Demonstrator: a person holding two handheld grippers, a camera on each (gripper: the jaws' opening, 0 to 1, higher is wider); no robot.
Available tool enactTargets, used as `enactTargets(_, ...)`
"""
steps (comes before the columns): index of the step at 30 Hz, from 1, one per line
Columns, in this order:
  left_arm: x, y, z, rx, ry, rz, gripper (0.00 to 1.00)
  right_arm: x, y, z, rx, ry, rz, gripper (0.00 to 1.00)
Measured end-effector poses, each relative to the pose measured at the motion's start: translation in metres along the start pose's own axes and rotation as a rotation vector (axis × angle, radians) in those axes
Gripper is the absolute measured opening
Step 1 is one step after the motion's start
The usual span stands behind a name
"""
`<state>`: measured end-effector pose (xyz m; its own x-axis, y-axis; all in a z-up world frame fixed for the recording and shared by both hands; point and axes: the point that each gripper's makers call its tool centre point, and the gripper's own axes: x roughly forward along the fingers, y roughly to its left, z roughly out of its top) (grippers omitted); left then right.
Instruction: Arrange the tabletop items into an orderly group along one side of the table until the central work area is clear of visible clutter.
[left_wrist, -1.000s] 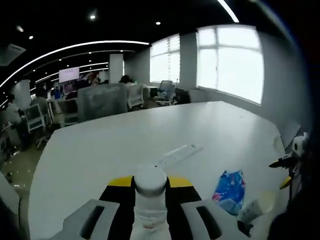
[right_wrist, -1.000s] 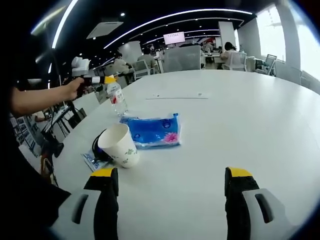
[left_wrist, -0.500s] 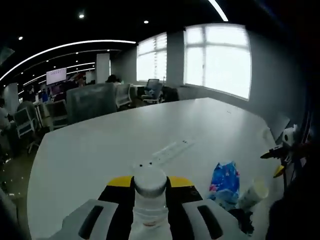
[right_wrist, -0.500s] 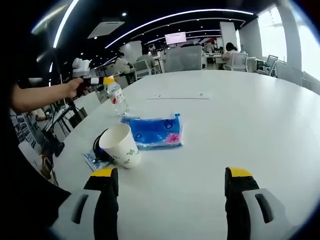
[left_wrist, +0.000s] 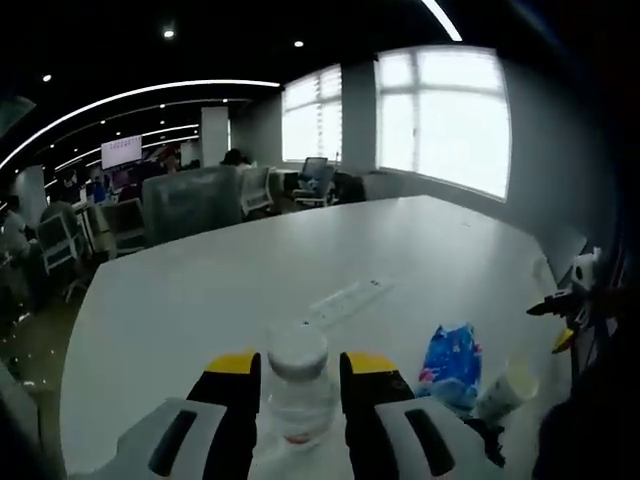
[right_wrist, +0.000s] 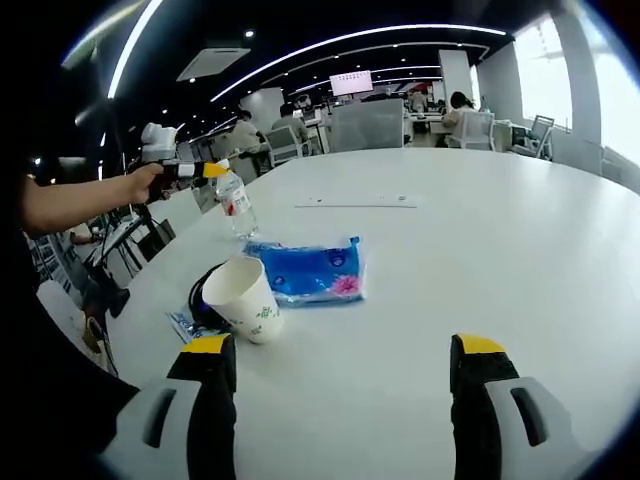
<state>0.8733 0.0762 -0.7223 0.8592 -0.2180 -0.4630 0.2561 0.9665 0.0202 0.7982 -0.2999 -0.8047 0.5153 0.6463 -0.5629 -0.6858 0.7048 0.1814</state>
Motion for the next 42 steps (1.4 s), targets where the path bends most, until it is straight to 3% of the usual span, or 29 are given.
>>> enactTargets(4,-0.018,-0.006,0.009,-0.004,-0.014,0.028,0.31,-0.005,0.005,0.007,-0.005,-0.019,0.009,0.85)
enactTargets(5,-0.028,-0.007,0.015,0.058,-0.031,0.068,0.33,-0.006,0.007,0.010,-0.005,-0.029,0.015,0.85)
enactTargets(6,-0.041,-0.017,0.021,0.051,-0.049,0.058,0.35,-0.009,0.013,0.017,-0.012,-0.046,0.026,0.85)
enactTargets(9,-0.057,-0.025,0.022,0.032,-0.055,0.082,0.39,-0.012,0.020,0.026,-0.028,-0.065,0.040,0.84)
enactTargets(13,-0.074,-0.036,0.016,0.020,-0.060,0.097,0.37,-0.013,0.026,0.034,-0.040,-0.082,0.059,0.81)
enactTargets(18,-0.101,-0.072,0.005,0.011,-0.081,0.109,0.36,-0.013,0.034,0.041,-0.049,-0.102,0.065,0.75)
enactTargets(25,-0.122,-0.098,-0.013,-0.018,-0.088,0.119,0.53,-0.006,0.046,0.049,-0.059,-0.122,0.084,0.66)
enactTargets(30,-0.136,-0.123,-0.024,-0.073,-0.104,0.089,0.54,0.007,0.060,0.056,-0.089,-0.124,0.101,0.59)
enactTargets(32,-0.144,-0.119,-0.029,-0.077,-0.109,0.097,0.55,0.013,0.064,0.057,-0.103,-0.115,0.111,0.54)
enactTargets(36,-0.160,-0.139,-0.035,-0.069,-0.108,0.106,0.61,0.027,0.071,0.058,-0.110,-0.097,0.128,0.50)
enactTargets(42,-0.173,-0.147,-0.048,-0.074,-0.095,0.122,0.67,0.041,0.077,0.059,-0.117,-0.079,0.143,0.41)
